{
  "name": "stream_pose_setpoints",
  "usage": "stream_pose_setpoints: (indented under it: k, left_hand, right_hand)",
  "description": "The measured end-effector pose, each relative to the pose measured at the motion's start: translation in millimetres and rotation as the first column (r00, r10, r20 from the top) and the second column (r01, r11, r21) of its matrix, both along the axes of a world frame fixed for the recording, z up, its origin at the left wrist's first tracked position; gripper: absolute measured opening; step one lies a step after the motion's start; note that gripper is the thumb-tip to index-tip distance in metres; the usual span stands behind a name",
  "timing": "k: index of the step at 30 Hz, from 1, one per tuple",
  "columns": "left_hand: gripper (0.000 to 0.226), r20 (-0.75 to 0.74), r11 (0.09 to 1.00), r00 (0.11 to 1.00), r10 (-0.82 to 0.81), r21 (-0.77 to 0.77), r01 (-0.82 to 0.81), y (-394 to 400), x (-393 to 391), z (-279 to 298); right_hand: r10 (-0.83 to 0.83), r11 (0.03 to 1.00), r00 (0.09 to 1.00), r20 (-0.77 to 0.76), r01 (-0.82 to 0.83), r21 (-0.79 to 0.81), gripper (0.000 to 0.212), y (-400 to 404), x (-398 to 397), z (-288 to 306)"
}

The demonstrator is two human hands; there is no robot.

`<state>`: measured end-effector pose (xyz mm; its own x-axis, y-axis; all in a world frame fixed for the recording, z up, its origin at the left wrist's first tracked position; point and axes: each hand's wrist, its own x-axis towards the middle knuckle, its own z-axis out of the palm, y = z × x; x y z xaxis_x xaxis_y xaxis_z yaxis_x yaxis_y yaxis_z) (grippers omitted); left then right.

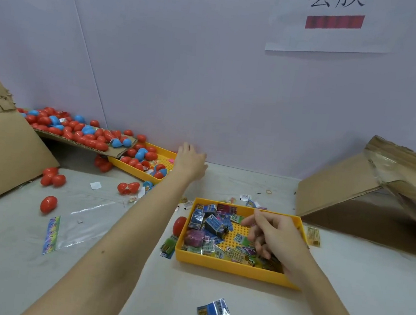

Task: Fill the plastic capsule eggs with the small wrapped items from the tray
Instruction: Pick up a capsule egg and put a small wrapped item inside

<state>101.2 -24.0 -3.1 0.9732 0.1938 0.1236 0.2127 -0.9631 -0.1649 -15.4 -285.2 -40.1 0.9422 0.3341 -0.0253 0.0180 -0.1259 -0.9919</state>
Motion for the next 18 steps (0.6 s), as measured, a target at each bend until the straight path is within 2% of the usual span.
stream_pose_setpoints:
  k: [4,12,18]
  left_hand:
    - [0.048,-0.093,0.995,0.993,0.068,0.074,-0.061,15,26,-18]
    - [0.035,0.097,0.991,0.994,0.051,0.119,-0.063,21,36,-34]
    - [0.056,-0.018,0.986,0.990,0.137,0.094,-0.135,25,52,-34]
  right_hand:
    - [0.000,1.000,1.000,0.012,0.000,0.010,0.037,-1,5,-5]
    - [0.011,1.000,1.000,-0.001,-0.011,0.029,0.036,1,10,-4]
    - [0.013,0.999,1.000,-0.020,-0.012,0.044,0.038,2,12,-5]
